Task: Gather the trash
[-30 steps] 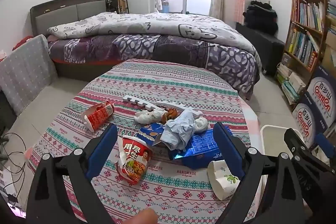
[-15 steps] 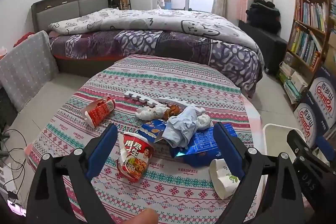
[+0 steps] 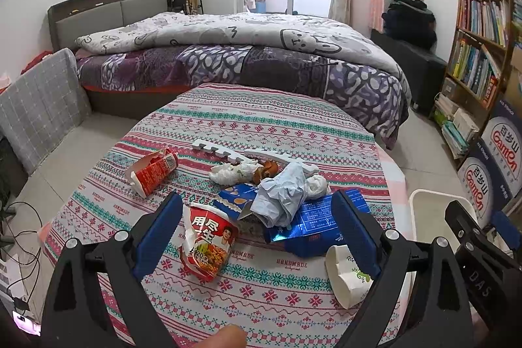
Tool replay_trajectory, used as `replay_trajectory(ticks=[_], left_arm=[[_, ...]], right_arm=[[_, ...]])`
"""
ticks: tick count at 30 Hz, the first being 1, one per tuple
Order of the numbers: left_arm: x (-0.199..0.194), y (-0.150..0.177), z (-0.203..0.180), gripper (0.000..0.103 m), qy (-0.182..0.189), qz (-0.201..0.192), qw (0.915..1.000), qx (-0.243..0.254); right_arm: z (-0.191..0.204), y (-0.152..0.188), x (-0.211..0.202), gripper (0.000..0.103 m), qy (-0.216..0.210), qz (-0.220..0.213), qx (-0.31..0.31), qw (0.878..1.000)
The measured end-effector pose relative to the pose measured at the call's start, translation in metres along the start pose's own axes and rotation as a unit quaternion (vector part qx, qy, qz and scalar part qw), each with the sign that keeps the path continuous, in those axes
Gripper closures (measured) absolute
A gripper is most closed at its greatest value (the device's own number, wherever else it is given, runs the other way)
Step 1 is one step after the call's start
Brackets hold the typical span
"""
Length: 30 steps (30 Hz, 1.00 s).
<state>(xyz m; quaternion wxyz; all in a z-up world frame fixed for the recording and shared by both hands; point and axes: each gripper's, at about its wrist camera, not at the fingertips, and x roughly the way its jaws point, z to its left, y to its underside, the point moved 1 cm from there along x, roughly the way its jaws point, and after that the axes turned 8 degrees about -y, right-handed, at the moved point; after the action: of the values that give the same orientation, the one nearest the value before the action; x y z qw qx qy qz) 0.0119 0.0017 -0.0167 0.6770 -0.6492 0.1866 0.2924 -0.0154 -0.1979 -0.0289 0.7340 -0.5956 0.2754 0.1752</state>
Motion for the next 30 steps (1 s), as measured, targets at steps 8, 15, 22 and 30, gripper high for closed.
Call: replay_trajectory(ticks=[8,15,22,30], left_arm=[[0.0044,0.0033,0.0002,0.013,0.0,0.006,1.0,-0.003],[0.0061,0.0048,-0.0003,0.013,0.0,0.01,0.9999,-0.003],[0.0065,0.0054,0.0004,0.013,-0.001,0.011,0.9999,-0.005],[0.007,0.0047,0.0027,0.011,-0.003,0.013,0.9999,-0.007]], right_arm=[[0.0002,0.0031,0.0026,0.007,0.003,0.005,0.002,1.0],[-0.0009,0.0039,0.004,0.007,0.002,0.01,0.002,1.0],[-0.0016,0.0045,0.0044,0.007,0.002,0.01,0.002,1.0],[-0.0006,0.0047,0.0046,0.007,0.002,0.011,0.002,1.0]])
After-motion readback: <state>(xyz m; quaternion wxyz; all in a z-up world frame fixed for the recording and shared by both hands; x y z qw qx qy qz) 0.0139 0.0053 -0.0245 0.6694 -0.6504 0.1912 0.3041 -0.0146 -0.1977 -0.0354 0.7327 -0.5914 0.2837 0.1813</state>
